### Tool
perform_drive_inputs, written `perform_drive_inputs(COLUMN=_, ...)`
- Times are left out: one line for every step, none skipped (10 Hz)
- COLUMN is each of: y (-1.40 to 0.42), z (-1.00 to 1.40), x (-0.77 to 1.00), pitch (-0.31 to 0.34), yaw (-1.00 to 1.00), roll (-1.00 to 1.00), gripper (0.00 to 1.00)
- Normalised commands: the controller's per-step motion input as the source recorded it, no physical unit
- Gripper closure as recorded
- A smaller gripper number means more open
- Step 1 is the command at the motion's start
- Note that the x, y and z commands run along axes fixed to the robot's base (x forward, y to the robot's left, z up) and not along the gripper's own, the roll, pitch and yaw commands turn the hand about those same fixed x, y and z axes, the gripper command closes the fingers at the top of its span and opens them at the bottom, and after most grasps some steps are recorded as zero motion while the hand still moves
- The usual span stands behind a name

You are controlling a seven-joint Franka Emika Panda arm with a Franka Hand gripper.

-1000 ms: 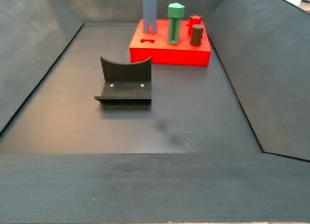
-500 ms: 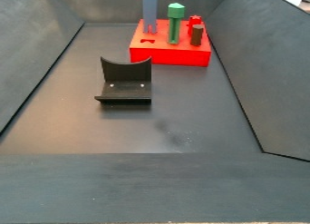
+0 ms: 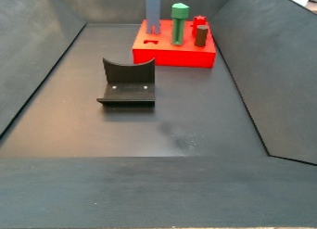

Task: Pick up the oval object. Move up. Place the oval object on the fixture. Regrasp the oval object. Move to above the board. Insert the oval object.
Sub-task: Insert the oval object.

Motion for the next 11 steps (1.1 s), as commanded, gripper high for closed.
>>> perform_drive_inputs(y=-0.2, z=-0.83, x=0.0, pitch=-0.121, yaw=0.0, roll=-0.08, gripper=1.0)
perform_drive_inputs(y=-0.13, z=-0.81, x=-0.16, pitch=-0.089, yaw=0.0, roll=-0.05, gripper=1.0)
perform_drive_inputs(y=-0.05, z=-0.82, x=-0.13, pitch=-0.073, yaw=0.0, roll=-0.12, gripper=1.0)
perform_drive_inputs(y=-0.1, z=-0.81, x=-0.17, pitch=-0.053, yaw=0.0, roll=-0.07, gripper=1.0)
perform_drive_inputs(y=-0.09, z=-0.79, x=0.0, pitch=-0.011, yaw=-0.09, roll=-0.07, gripper=1.0)
perform_drive_inputs(y=-0.07, z=-0.75, x=0.0, pitch=-0.001, yaw=-0.19, roll=-0.09, gripper=1.0)
perform_drive_inputs(y=-0.06, z=-0.63, x=0.0, pitch=-0.011, yaw=-0.27, roll=-0.13, gripper=1.0)
perform_drive_inputs(y=-0.07, z=-0.53, x=0.0, pitch=-0.041, yaw=-0.26, roll=-0.14, gripper=1.0)
perform_drive_inputs(y=-0.06, z=-0.47, x=0.0, pitch=-0.063, yaw=-0.21, roll=-0.14, gripper=1.0)
perform_drive_inputs(y=-0.11, z=-0.22, x=0.0, pitch=-0.001, yaw=-0.09, roll=-0.03, gripper=1.0)
perform_drive_inputs(y=-0.22, z=0.0, x=0.0, pitch=0.03, yaw=0.0, roll=0.08, gripper=1.0)
